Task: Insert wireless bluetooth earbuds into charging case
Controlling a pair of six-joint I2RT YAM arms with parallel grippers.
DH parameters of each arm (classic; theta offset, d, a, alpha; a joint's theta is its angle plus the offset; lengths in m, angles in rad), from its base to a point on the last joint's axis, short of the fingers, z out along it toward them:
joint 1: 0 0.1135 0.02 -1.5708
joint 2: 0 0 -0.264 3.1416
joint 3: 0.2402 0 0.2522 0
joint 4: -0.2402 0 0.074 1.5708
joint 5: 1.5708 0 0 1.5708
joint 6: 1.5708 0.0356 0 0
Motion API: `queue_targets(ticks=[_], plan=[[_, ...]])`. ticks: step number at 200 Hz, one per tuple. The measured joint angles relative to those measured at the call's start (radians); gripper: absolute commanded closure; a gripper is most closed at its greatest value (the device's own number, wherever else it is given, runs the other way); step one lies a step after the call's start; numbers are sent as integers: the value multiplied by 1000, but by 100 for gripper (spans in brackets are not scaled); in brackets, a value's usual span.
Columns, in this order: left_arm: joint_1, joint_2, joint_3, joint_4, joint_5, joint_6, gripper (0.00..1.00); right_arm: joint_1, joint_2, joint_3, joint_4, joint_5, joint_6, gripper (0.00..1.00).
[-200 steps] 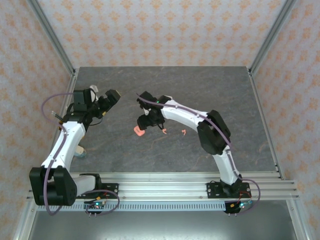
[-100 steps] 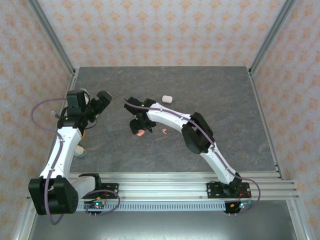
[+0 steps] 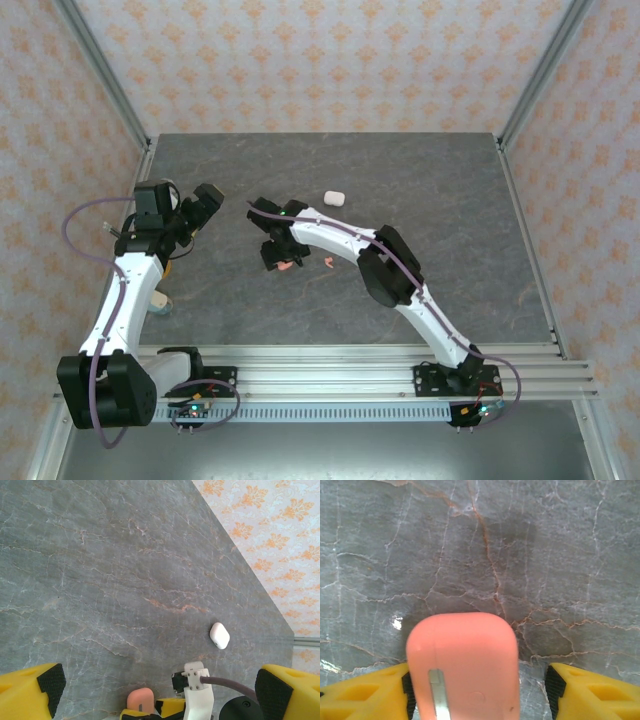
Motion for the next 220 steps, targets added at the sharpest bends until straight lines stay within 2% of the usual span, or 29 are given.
queue_targets(ticks=[100,159,220], plan=[[0,0,0,0,0,6,0,0,-4,-4,1,21,24,62],[0,21,-53,5,8,6,0,-21,-74,-120,62,32,69,64],[0,39,-97,23,37,1,0,-85,-164,-236,183,-72,153,64]])
